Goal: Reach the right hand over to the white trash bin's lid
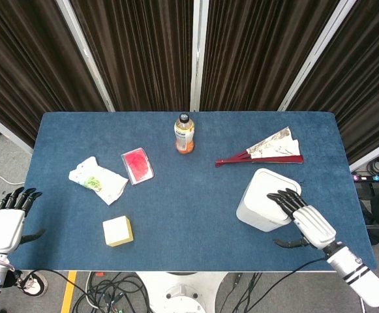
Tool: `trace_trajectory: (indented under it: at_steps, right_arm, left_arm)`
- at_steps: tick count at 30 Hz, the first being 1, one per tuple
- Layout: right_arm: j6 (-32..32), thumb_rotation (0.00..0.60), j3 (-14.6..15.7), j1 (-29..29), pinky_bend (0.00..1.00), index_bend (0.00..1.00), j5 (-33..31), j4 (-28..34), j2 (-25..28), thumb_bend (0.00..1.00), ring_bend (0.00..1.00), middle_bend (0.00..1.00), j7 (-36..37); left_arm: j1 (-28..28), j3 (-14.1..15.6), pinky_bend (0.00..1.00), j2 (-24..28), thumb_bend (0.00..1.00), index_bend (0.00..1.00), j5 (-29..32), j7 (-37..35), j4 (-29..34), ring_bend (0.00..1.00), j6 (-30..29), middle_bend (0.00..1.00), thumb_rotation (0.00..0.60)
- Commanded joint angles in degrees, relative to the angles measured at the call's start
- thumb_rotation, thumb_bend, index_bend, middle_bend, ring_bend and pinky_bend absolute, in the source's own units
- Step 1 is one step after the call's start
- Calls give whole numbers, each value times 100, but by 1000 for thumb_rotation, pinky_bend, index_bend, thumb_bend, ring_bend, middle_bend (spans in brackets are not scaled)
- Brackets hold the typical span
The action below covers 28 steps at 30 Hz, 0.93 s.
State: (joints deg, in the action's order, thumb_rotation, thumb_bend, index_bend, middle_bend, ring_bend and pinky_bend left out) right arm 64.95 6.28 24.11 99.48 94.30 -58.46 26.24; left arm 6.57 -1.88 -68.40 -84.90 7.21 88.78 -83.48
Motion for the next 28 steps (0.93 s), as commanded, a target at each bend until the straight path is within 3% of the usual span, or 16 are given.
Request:
trace_trajectory:
  at_steps: [1,9,16,23,28]
  right_arm:
    - [11,491,0,10,0,0,0,21,6,102,0,123,-32]
    - [1156,483,-214,-336,0,0,167,98,202,101,0,109,-89]
    - [2268,480,-329,-1068,0,0,-128,-99,391,107,0,77,-583]
    - [2135,481,-466,-1715,0,0,-1562,-723,2,158,0,0,-2682]
    - [1893,481,-482,-1830,0,0,-1878,-955,-293,152,0,0,-2883]
  left_arm:
    - [5,-6,163,-1,84,185,2,-5,-2,79,4,153,600]
    - [11,-12,162,6,84,185,-6,10,14,79,2,153,600]
    - [12,-35,163,35,84,185,-10,42,101,79,-29,153,600]
    - [1,-19,163,119,84,185,-39,77,197,79,-46,153,600]
    - [-4,-17,163,111,83,185,-29,70,199,79,-42,153,600]
